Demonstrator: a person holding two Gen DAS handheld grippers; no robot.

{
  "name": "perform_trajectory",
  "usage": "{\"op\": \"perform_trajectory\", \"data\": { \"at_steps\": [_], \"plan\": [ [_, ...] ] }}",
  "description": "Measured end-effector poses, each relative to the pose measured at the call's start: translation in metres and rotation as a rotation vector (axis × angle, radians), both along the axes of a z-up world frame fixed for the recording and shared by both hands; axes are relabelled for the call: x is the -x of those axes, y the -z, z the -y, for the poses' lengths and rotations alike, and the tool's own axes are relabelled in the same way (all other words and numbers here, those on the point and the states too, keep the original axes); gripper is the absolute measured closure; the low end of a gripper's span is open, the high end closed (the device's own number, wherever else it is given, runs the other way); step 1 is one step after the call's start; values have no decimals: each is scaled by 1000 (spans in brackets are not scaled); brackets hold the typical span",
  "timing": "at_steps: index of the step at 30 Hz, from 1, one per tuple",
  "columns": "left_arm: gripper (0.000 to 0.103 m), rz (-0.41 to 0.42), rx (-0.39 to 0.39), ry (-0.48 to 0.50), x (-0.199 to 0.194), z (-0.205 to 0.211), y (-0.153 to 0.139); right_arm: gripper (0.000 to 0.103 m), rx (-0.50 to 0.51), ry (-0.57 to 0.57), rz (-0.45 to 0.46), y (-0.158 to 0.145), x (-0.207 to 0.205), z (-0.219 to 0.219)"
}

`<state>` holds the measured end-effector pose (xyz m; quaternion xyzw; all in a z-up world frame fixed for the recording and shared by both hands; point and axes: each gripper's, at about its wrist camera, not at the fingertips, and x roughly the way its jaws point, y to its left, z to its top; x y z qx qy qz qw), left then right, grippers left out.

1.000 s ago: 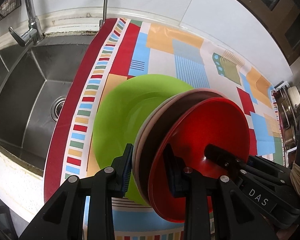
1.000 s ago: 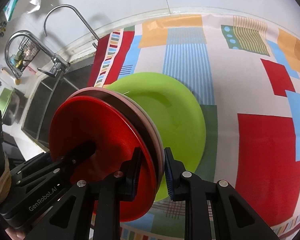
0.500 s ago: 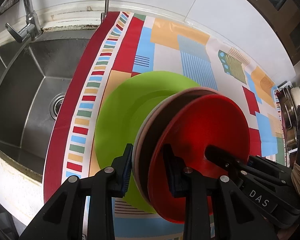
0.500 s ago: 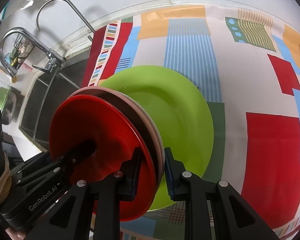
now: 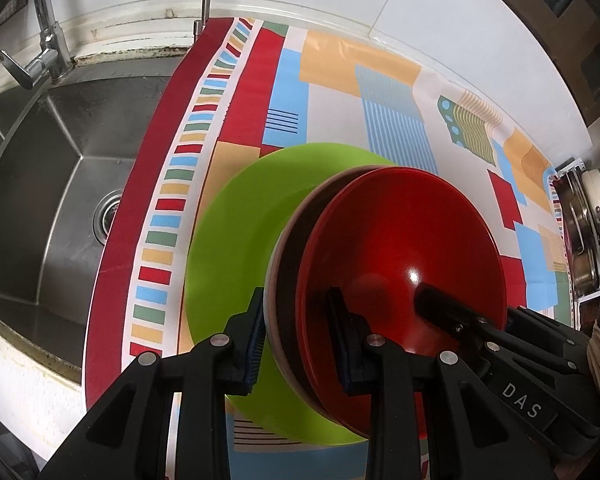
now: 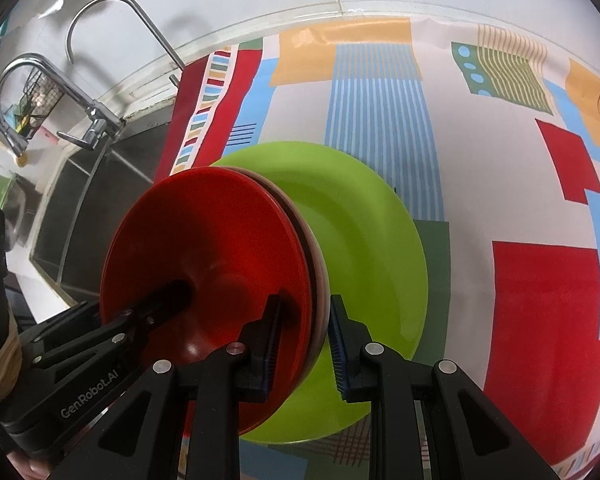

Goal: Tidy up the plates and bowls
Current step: 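Lower the bowl stack onto the lime-green plate and open both grippers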

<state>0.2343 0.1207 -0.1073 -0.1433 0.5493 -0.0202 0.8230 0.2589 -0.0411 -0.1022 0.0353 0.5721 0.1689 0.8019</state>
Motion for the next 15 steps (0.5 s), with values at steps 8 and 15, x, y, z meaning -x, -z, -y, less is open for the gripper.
{"op": "perform_trajectory", "data": {
  "at_steps": [8,15],
  "plan": [
    [74,28,6,15,1,-1,-1,78,11,9,18,-1,0,-1],
    [57,165,-76,23,16,5,-32,63,25,14,113,-18,15,4]
  ]
}}
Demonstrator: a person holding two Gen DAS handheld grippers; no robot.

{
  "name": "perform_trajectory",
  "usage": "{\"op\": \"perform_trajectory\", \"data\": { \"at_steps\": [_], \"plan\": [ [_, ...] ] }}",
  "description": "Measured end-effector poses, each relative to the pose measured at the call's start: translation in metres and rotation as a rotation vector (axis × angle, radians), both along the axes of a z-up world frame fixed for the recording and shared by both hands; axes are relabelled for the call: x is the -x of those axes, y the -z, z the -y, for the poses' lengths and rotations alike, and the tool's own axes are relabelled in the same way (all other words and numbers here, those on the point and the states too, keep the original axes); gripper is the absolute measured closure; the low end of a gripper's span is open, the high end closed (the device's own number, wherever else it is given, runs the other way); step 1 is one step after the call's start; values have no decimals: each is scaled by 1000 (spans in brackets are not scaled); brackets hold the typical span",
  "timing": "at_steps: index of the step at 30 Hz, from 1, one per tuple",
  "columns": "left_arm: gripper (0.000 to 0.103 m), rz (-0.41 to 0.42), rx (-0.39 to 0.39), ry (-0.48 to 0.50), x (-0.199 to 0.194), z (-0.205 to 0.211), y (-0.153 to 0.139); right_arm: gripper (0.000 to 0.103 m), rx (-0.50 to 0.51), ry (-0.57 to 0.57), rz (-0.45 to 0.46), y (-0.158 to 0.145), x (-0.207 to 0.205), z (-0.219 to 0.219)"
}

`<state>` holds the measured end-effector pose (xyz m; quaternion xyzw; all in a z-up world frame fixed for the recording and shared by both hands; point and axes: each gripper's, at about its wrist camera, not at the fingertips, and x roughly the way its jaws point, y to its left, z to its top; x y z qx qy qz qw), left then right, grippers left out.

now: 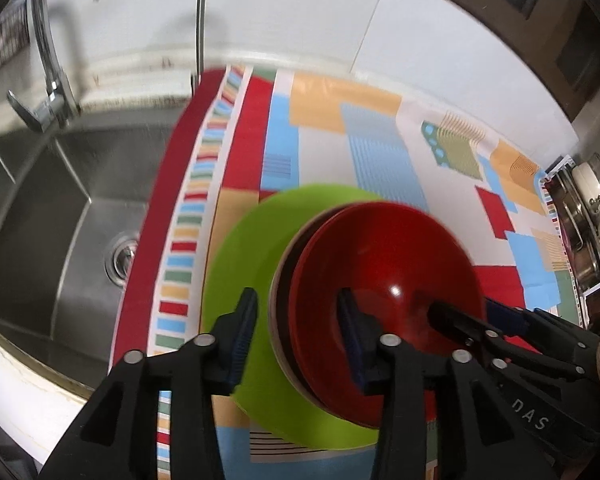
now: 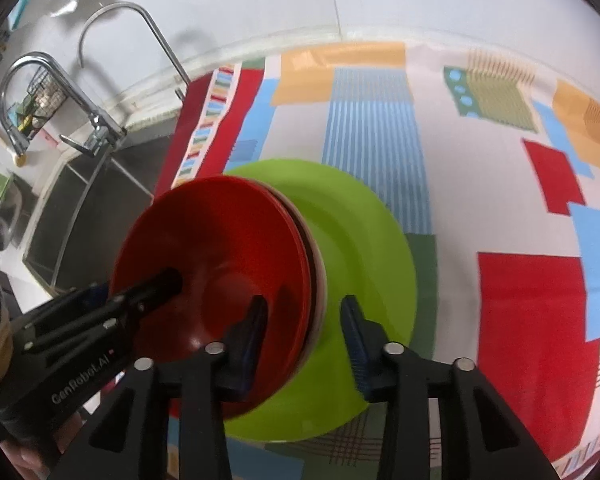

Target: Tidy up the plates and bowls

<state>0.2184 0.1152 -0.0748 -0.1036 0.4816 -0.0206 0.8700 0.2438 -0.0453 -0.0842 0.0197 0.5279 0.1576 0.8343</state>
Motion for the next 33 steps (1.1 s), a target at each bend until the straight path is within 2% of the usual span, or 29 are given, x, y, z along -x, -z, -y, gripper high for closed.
{"op": "perform_trajectory", "data": {
  "at_steps": [2,4,9,15,17,23,28,33],
  "plan": [
    [51,31,-10,4,6,3,-8,62,4,7,45,-11,8,4],
    [45,74,-22,12,15,8,-18,52,6,17,89,-21,15,10],
    [31,171,-57,12,40,22,-34,34,20,64,211,-42,38,27],
    [17,224,-125,24,74,46,-41,32,39,74,309,-51,70,54],
    [16,221,-120,29,84,54,-41,31,42,73,328,-53,80,60],
    [12,241,-138,10,120,75,-45,20,57,77,405,-61,120,85],
    [11,273,-157,-23,153,89,-50,19,77,73,458,-67,152,102],
    [7,317,-178,-42,186,105,-58,19,59,79,458,-67,182,120]
  ]
}}
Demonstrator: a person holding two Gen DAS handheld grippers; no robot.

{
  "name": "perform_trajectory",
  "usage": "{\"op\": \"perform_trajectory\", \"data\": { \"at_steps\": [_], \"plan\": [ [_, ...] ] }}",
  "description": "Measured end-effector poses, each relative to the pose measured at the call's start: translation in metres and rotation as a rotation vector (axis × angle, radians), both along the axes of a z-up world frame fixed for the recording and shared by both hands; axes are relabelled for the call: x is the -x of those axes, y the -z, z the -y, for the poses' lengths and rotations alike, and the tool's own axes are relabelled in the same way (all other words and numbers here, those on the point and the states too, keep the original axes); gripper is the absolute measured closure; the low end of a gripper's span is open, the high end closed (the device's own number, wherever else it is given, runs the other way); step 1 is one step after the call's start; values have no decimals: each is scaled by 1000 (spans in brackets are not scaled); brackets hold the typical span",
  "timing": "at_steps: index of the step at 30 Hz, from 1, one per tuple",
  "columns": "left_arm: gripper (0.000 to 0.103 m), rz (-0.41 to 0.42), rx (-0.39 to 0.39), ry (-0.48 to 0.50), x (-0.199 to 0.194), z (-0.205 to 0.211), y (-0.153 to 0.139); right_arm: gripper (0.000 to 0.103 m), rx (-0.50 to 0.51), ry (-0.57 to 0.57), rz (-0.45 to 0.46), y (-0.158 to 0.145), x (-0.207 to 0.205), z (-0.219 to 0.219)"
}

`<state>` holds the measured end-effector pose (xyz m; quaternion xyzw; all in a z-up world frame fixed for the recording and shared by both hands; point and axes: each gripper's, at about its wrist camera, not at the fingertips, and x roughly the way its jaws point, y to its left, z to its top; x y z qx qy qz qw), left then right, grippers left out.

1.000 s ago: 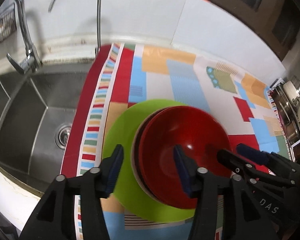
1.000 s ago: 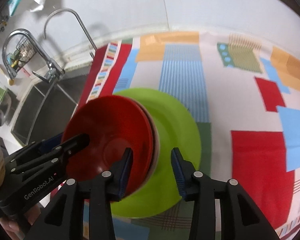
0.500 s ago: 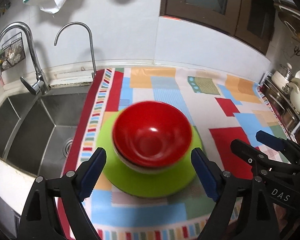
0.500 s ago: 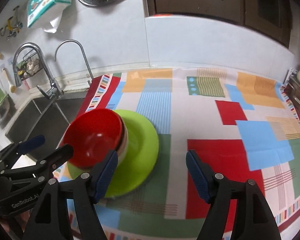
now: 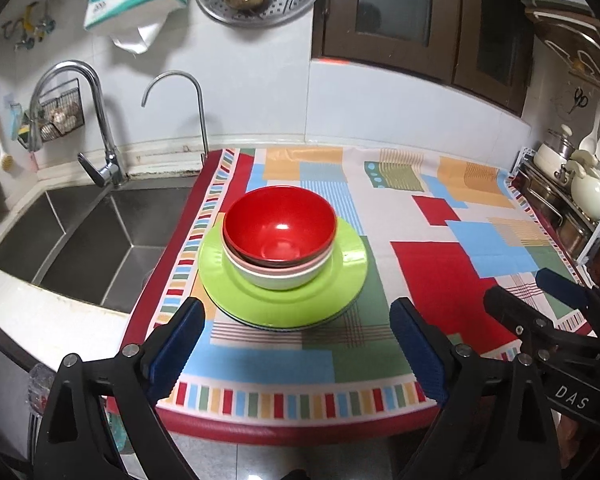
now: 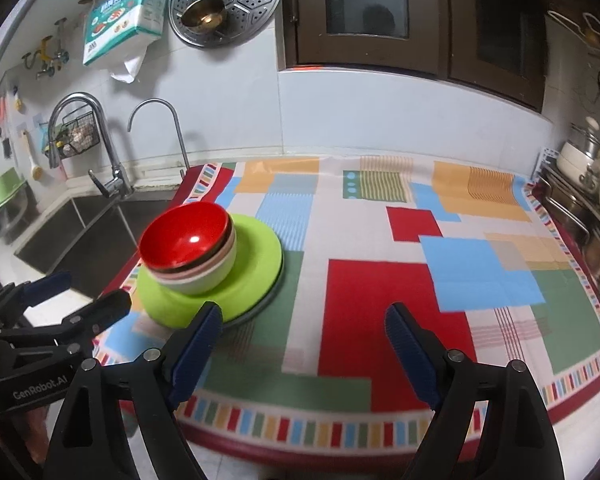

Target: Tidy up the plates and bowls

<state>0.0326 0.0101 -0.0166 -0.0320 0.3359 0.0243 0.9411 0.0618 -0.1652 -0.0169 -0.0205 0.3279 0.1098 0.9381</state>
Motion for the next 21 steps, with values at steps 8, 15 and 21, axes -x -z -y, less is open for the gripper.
{"op": "perform_trajectory", "data": {
  "at_steps": [8,15,21],
  "plan": [
    [7,46,-17,0,43,23,-11,19,-19,21,17,-5,47,23],
    [7,91,-29,2,82,38,-20,19,-44,44,67,-16,89,42],
    [6,134,-46,6,107,45,-28,19,-63,78,95,-21,117,54]
  ]
}}
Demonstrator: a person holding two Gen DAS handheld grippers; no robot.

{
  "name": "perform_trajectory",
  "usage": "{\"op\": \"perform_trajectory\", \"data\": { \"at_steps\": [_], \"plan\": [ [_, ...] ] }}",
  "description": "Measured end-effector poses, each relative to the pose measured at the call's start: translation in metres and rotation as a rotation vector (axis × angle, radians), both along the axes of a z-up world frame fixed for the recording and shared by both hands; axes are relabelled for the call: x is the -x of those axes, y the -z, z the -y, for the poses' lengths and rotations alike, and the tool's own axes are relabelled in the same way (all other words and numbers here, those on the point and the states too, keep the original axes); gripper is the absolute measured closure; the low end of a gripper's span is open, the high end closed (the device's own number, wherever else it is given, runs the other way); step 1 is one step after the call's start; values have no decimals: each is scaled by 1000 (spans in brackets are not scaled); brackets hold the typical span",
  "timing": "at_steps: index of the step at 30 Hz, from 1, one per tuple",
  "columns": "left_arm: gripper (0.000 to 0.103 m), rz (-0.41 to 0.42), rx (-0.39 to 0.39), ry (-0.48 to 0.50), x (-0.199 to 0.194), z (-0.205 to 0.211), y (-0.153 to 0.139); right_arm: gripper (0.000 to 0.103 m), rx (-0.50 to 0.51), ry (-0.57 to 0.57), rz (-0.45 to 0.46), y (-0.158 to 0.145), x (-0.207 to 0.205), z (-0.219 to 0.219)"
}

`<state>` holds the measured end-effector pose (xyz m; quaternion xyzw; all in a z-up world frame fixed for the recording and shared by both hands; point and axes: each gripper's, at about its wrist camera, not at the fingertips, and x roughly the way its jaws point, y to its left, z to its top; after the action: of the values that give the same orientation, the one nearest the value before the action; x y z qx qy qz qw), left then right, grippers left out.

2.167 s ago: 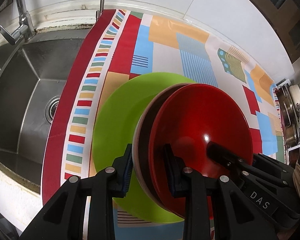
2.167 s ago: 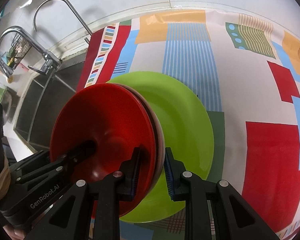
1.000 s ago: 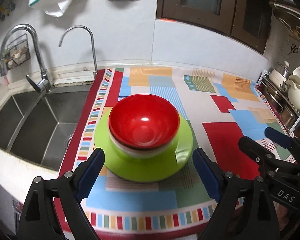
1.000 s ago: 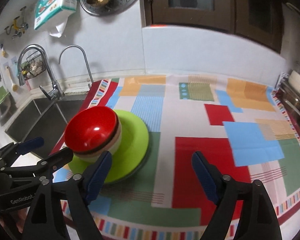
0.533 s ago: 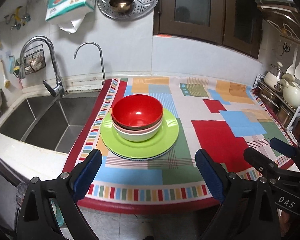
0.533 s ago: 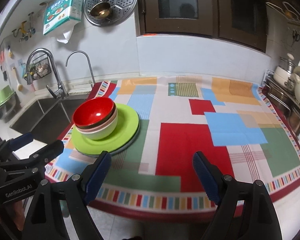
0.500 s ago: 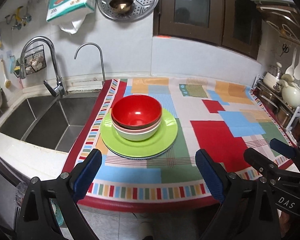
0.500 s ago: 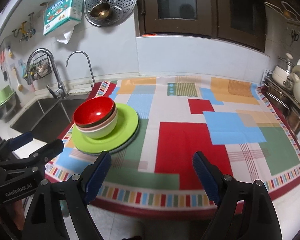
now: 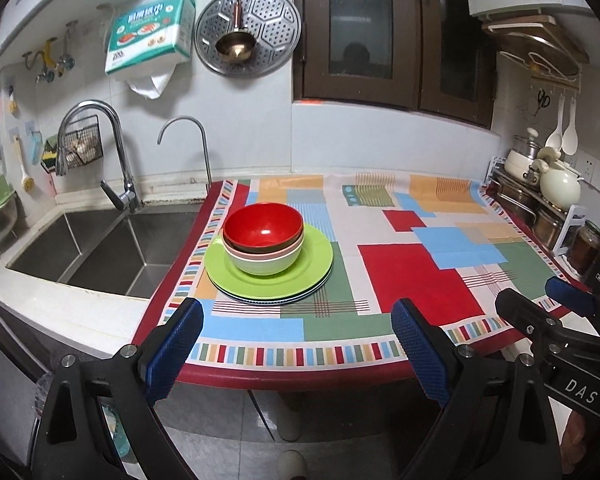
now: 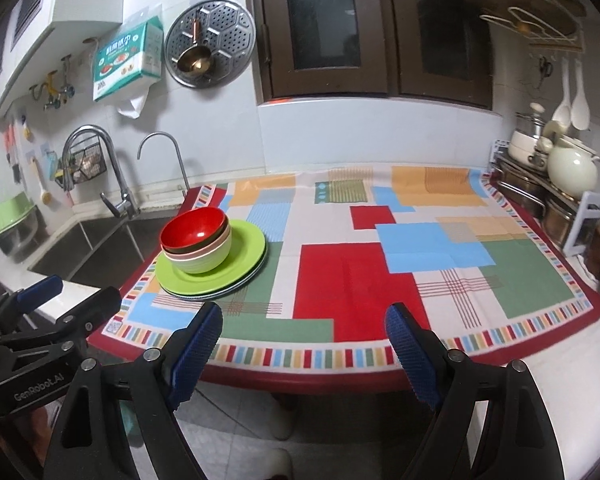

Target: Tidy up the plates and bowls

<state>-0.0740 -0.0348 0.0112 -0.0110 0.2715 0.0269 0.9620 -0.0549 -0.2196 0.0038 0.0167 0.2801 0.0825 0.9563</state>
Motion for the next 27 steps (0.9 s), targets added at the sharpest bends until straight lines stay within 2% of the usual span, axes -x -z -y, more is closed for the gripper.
{"op": "perform_trajectory", "data": {
  "at_steps": [6,27],
  "plan": [
    [2,26,-16,-1,18,5,-4,19,1,16,23,-3,21,6],
    [0,46,-25,-32,52,11,-3,19,-15,1,22,0,51,14]
  ]
}}
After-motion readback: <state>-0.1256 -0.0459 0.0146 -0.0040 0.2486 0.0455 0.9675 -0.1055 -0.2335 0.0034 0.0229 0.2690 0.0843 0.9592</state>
